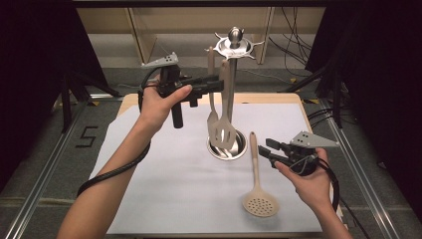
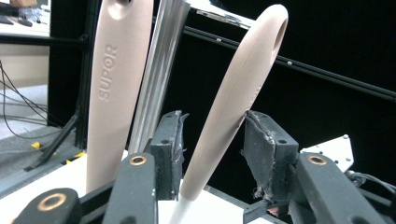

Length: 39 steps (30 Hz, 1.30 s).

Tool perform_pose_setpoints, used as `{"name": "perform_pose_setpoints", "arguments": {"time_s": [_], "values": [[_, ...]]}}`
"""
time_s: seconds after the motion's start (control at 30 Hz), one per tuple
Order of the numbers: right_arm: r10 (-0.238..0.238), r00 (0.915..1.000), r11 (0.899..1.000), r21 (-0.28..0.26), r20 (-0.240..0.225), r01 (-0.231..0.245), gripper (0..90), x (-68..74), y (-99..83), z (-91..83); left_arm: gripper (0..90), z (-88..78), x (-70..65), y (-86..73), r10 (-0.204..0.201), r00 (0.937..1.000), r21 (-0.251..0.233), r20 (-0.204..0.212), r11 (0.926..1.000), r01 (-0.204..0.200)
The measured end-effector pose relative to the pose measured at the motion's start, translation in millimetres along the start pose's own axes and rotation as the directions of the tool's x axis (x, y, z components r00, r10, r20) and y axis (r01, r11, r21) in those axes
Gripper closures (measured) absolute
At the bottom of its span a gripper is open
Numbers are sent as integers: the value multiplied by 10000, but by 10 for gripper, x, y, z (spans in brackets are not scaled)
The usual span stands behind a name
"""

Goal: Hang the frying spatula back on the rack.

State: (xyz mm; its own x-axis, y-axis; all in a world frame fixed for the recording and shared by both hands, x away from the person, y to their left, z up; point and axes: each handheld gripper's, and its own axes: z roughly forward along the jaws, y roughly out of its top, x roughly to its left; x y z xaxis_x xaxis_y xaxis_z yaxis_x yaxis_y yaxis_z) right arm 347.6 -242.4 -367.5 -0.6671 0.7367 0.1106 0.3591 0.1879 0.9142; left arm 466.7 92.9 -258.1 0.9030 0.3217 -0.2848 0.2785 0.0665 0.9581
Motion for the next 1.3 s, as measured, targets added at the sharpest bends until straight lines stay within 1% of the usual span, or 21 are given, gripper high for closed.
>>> {"name": "perform_pose_setpoints", "arguments": {"time_s": [0.03,0.1,0.17,0.23,0.4,0.53,0.57,0.6,0.67,0.73,0.83,0.87,0.93,1.0,1.07,1.1,1.13,1.17,1.23,1.27,1.3], "values": [[-308,9995,9995,-113,110,310,590,-18,4,2,564,3,3,-3,80,10000,-16,-15,10000,-80],[-414,9990,9990,-161,173,417,590,-21,6,1,559,8,8,-10,80,10000,-91,39,9999,-80],[-354,9993,9993,-150,116,356,590,-22,4,4,564,9,14,-9,-56,9997,-263,221,9996,62],[-16,10000,10000,-28,-68,16,590,-5,-3,7,573,9,17,2,-61,9995,-268,306,9996,69],[25,10000,10000,-62,53,-24,590,-2,-3,1,646,10,-2,48,-101,9998,-436,167,9990,108],[60,9999,9999,-96,83,-59,590,3,-4,1,656,22,6,73,-142,9998,-399,149,9991,148],[231,9997,9997,-83,9,-231,590,13,-6,3,654,24,4,71,-133,9998,-388,147,9991,139],[196,9998,9998,1,11,-196,590,11,-5,-4,652,24,1,65,-108,9999,-390,124,9992,112],[-275,9996,9996,-113,114,276,590,-28,2,-9,643,19,-4,51,56,10000,-291,-5,9996,-56],[-14,10000,9998,-214,76,15,590,-12,-6,-2,618,12,-19,31,256,9996,-223,-125,9994,-259],[-294,9994,9992,-268,188,299,590,-37,-2,-7,584,-25,-60,2,566,9979,-187,-303,9982,-571],[-50,10000,9997,-233,83,52,590,-25,-3,-7,571,-48,-82,-8,716,9964,-199,-448,9972,-725],[-235,9995,9996,-135,208,238,590,-48,4,-28,524,-90,-117,-23,981,9931,-212,-638,9948,-997],[-30,10000,9999,-137,89,32,590,-44,5,-35,479,-136,-157,-47,1143,9899,-170,-836,9931,-1161],[130,9996,9997,-197,260,-125,590,-32,2,-51,432,-194,-197,-94,1280,9868,-127,-989,9914,-1299],[-52,9993,9993,-379,375,66,590,-46,-3,-44,418,-224,-220,-125,1308,9846,-84,-1158,9911,-1326],[-252,9991,9985,-471,349,269,594,-69,-5,-40,403,-255,-240,-155,1399,9814,-3,-1317,9900,-1412],[-160,9996,9996,-221,230,165,598,-73,-7,-54,384,-291,-258,-193,1511,9768,28,-1515,9883,-1524],[136,9990,9998,-163,418,-129,603,-57,-25,-52,384,-343,-280,-243,1722,9701,118,-1713,9849,-1727],[-331,9989,9989,-312,343,341,606,-97,-29,-41,384,-368,-289,-263,1756,9672,104,-1836,9842,-1767],[-324,9988,9991,-267,370,334,614,-95,-30,-44,391,-389,-298,-279,1820,9636,77,-1959,9829,-1841]]}}
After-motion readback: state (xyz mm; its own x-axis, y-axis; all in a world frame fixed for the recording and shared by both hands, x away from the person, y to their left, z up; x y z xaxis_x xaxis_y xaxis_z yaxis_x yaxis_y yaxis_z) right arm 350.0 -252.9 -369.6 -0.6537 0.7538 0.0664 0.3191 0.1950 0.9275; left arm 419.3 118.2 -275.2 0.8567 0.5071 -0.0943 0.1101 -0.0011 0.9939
